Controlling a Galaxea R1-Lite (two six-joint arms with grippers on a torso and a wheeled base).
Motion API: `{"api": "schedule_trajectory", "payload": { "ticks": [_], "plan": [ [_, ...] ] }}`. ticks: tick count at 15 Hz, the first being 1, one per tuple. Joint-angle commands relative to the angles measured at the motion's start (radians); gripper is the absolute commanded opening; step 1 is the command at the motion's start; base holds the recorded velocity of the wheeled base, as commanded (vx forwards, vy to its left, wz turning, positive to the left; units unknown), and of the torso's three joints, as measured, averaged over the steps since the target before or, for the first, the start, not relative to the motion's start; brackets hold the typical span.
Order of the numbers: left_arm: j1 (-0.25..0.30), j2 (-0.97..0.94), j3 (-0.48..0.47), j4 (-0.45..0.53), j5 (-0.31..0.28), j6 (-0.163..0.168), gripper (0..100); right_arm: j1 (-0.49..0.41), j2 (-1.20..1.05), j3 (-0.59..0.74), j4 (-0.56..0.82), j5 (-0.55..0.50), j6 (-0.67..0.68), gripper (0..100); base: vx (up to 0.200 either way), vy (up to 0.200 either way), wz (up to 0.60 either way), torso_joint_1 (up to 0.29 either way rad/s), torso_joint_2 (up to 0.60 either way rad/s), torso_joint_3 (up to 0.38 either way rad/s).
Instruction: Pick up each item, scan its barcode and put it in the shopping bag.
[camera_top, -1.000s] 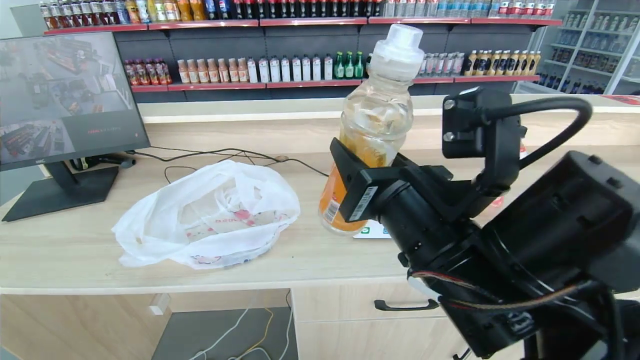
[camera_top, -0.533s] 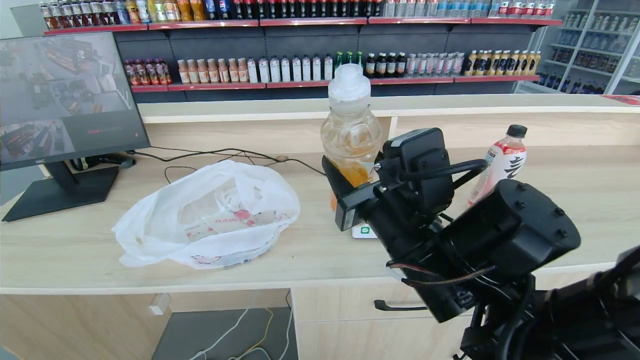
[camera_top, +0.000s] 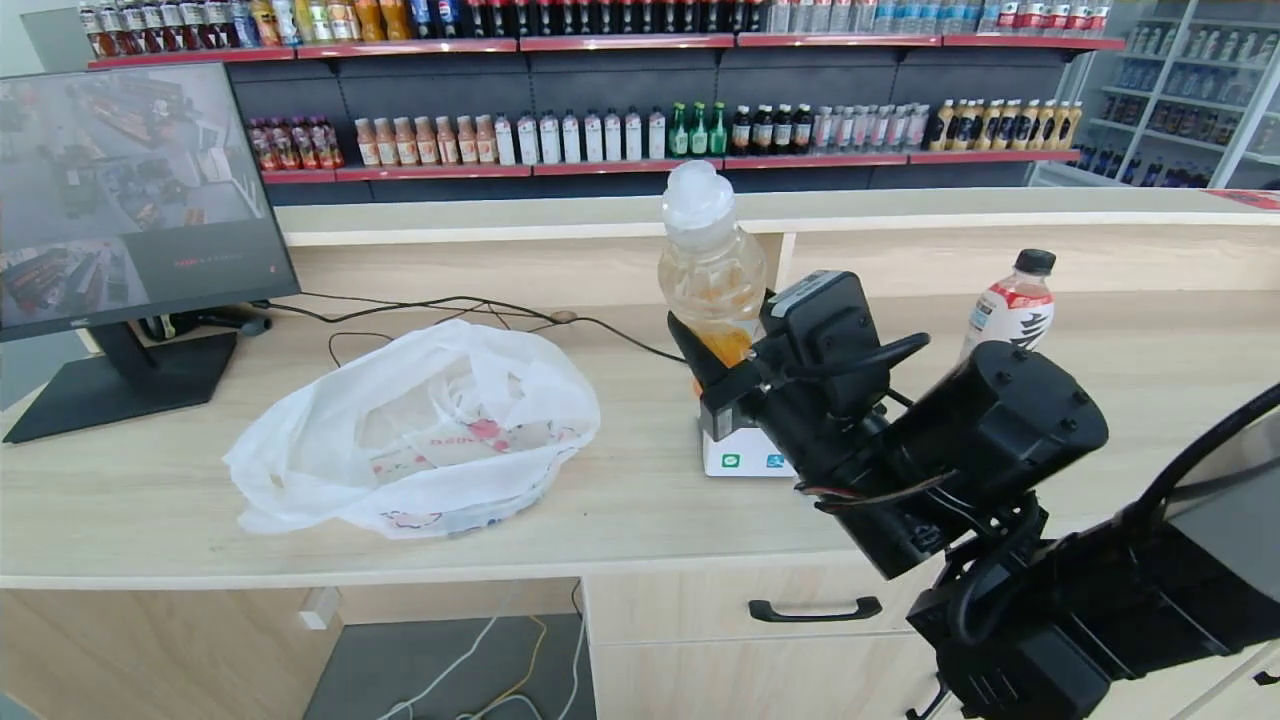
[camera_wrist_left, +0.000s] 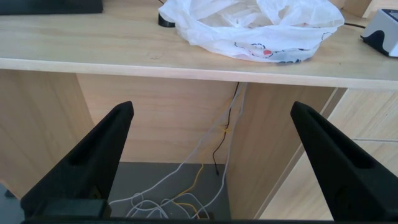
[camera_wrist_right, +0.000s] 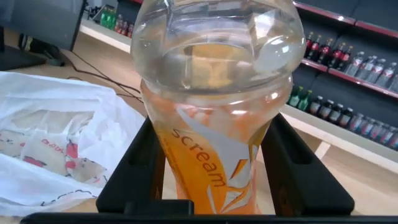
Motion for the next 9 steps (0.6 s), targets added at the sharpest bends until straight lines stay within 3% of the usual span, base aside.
{"api": "schedule_trajectory", "payload": {
  "ticks": [1,9],
  "plan": [
    [0.000,0.000,0.000,0.000,0.000,-0.001,100,-0.036,0.011,0.003,0.000,0.065,-0.038,0,0.000,0.000,0.00,0.000,0.00,0.000],
    [0.002,0.000,0.000,0.000,0.000,-0.001,100,-0.111,0.088,-0.060,0.000,0.328,-0.139,0,0.000,0.000,0.00,0.000,0.00,0.000]
  ]
}}
